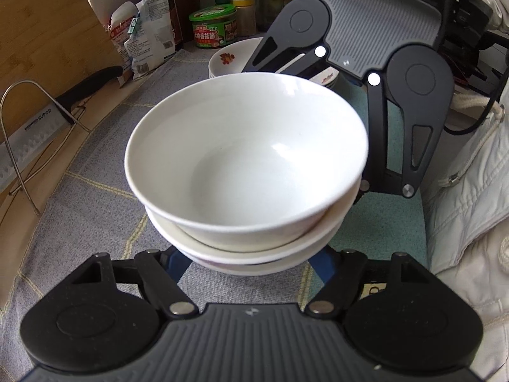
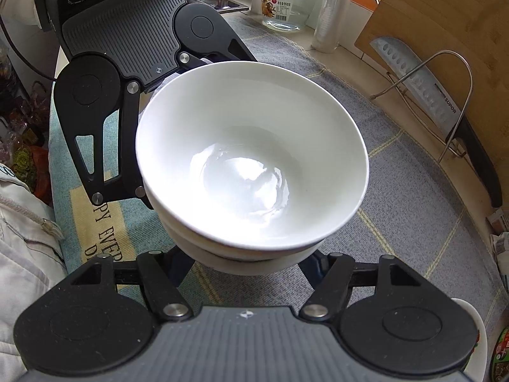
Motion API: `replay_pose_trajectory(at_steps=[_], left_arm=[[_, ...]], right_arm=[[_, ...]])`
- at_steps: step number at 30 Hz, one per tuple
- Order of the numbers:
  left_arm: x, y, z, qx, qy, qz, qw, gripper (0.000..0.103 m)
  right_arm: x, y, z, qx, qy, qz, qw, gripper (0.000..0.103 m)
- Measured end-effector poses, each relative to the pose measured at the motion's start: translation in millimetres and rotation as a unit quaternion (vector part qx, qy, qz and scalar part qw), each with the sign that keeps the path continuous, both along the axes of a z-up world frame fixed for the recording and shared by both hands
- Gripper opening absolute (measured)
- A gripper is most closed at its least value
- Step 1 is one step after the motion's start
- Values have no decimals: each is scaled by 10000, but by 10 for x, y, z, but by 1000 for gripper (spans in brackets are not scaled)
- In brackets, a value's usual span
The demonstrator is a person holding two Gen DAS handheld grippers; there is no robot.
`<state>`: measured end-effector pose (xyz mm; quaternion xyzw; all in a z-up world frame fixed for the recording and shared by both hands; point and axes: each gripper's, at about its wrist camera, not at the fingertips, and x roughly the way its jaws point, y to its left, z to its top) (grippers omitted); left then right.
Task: Organize plates and bowls
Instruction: 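Lift the bowl stack with both tools and carry it over the plate stack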
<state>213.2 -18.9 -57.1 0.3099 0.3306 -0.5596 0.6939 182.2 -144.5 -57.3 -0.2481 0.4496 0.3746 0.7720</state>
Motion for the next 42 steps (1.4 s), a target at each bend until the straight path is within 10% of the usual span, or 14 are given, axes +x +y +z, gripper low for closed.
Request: replay_pose_trajectory(at_steps=[42], left_arm=[[148, -1918, 41, -255, -473, -802, 9953, 76]], right_arm=[[-64, -1873, 305, -412, -268, -844, 9952, 74]])
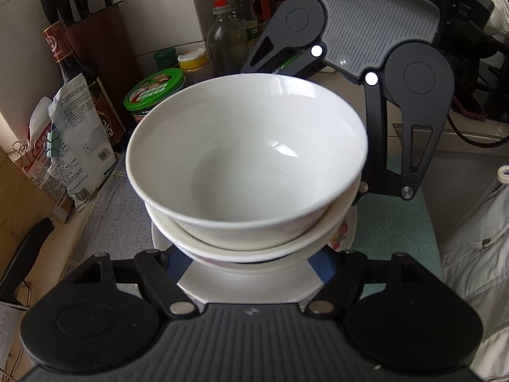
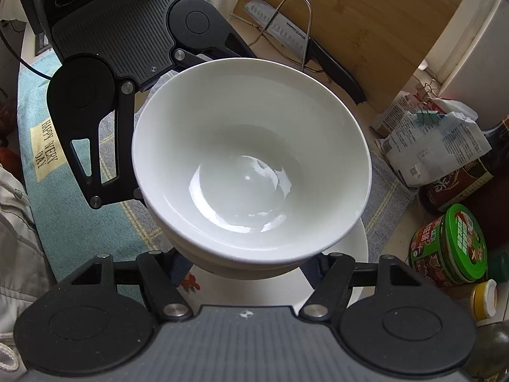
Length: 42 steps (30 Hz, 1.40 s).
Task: Organize plates and bowls
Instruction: 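Lower the bowl stack with both tools onto the fruit-print plate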
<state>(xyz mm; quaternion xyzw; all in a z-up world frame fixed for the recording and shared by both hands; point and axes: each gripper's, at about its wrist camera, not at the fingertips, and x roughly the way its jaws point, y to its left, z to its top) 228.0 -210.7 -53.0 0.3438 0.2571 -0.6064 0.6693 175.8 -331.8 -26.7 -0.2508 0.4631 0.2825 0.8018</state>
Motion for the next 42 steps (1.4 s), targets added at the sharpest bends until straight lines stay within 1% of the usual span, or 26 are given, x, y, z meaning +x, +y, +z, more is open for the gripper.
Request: replay_pose_trajectory(at_steps=[10, 15, 24, 35, 39, 42], left_arm=[[80, -172, -131, 107, 48, 80, 9999, 76], [152, -205, -162, 125, 171, 187, 9996, 76], [171, -245, -193, 183, 155, 166, 9996, 76], [207, -284, -261, 267, 268, 159, 9992, 76], [234, -276, -275, 218, 400, 231, 9987, 77], [246, -273, -293, 167, 459, 319, 9983, 79]], right_arm=[[90, -130, -134, -86, 95, -16, 9999, 74], [150, -184, -165, -48, 126, -87, 9999, 73], [193, -208, -200, -19, 140, -142, 9998, 73], [209, -204, -252, -48, 188, -145, 9997, 73], [205, -216, -255, -21, 184, -157, 9997, 73], [191, -206, -246, -45, 108, -135, 9998, 74]])
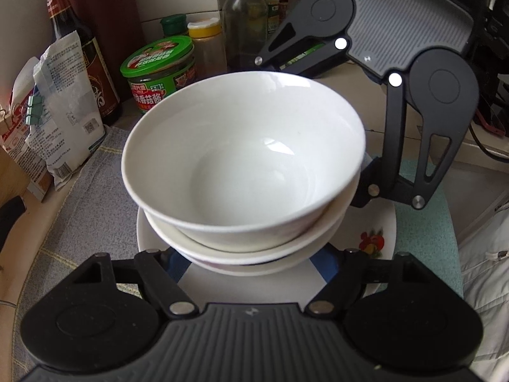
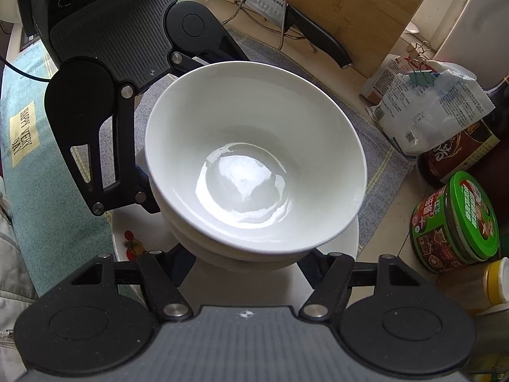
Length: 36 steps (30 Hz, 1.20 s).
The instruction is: Organize plates and bowls
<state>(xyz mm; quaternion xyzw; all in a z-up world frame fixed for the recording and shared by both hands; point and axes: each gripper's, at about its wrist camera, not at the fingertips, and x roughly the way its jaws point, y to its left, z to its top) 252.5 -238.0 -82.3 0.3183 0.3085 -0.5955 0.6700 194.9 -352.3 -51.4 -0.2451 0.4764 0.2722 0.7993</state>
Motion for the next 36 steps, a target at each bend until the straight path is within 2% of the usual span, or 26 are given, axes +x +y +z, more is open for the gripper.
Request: replay_pose_trajectory(at_steps=[2, 4, 6, 9, 11, 12, 14, 18, 21, 23, 25, 28, 30, 36], left_arm=[[-52, 27, 3, -66, -177, 37, 9998, 84], [-142, 77, 19, -79, -433, 82, 9990, 93], [-213, 149, 47, -119, -587, 236, 9979, 93], [-292, 306, 131, -292, -736, 834, 9934, 95], [-362, 445, 216, -509, -798, 1252, 9876, 99], [-402, 516, 261, -630, -881, 1479, 9831, 102], [-491, 637, 338, -842, -1032, 1910, 9725, 102], [-628, 821, 416, -955, -1187, 2655, 9520, 102], [-650, 942, 441, -825, -960, 3328, 9345, 102], [-668, 1071, 469, -897, -603, 3675, 9237, 102], [-729, 1214, 512, -953, -319, 3840, 9179, 102], [-834, 1351, 593, -944, -200, 3963, 9130, 102], [-912, 1413, 658, -915, -154, 4046, 9098, 102], [-1120, 1527, 839, -1001, -284, 3841, 9174, 102]], right_arm=[[-17, 3, 41, 120, -71, 11, 9999, 90], [-42, 17, 64, 138, -132, 20, 9998, 96], [-96, 23, 67, 47, -236, 74, 9997, 98], [-159, -20, 86, 81, -264, 32, 9996, 100], [-200, -43, 118, 119, -276, -94, 9995, 101], [-224, -47, 137, 105, -326, -221, 9992, 102], [-265, -31, 173, 29, -405, -610, 9973, 103], [-384, 62, 247, 170, -464, -1755, 9832, 103], [-521, 247, 231, 228, -380, -2689, 9622, 103], [-653, 405, 226, 104, -465, -3239, 9449, 103], [-762, 533, 212, 73, -494, -3788, 9241, 103], [-924, 640, 259, 308, -535, -4622, 8846, 103], [-1050, 727, 333, 435, -650, -4949, 8654, 103], [-1369, 897, 534, 719, -1079, -5495, 8253, 103]])
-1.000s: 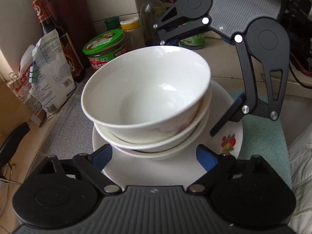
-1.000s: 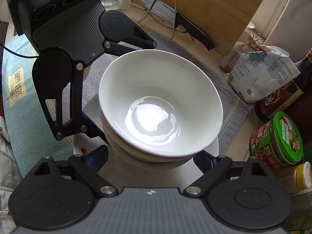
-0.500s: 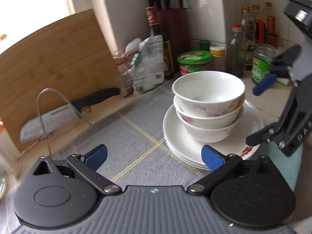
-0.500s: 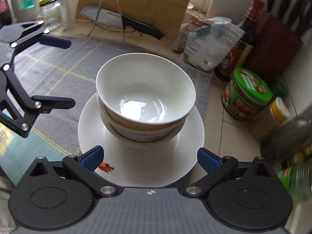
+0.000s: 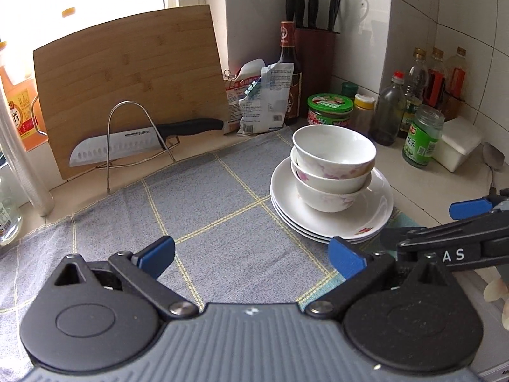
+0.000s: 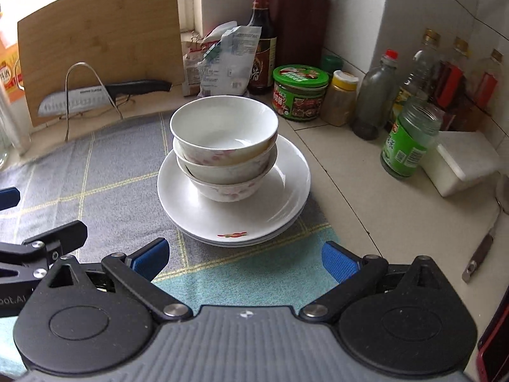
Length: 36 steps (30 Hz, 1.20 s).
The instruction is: Organize plates and bowls
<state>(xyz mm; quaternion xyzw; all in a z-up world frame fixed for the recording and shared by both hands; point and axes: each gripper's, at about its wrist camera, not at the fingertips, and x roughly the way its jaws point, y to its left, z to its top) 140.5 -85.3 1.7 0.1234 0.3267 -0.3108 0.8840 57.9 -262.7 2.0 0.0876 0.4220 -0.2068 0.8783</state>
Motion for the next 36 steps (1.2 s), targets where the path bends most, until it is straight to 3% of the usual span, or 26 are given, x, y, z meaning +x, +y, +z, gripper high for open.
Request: replay_pose_trajectory(at_steps=[10, 36], left_arm=[[-153, 41, 115, 26, -189, 2, 9998, 102], [-183, 35, 183, 43, -230, 113, 9997, 102]], right_arm=[[-250, 139, 135, -123, -222, -304, 9992, 103], [-343, 122, 234, -187, -456, -377, 9981, 103]])
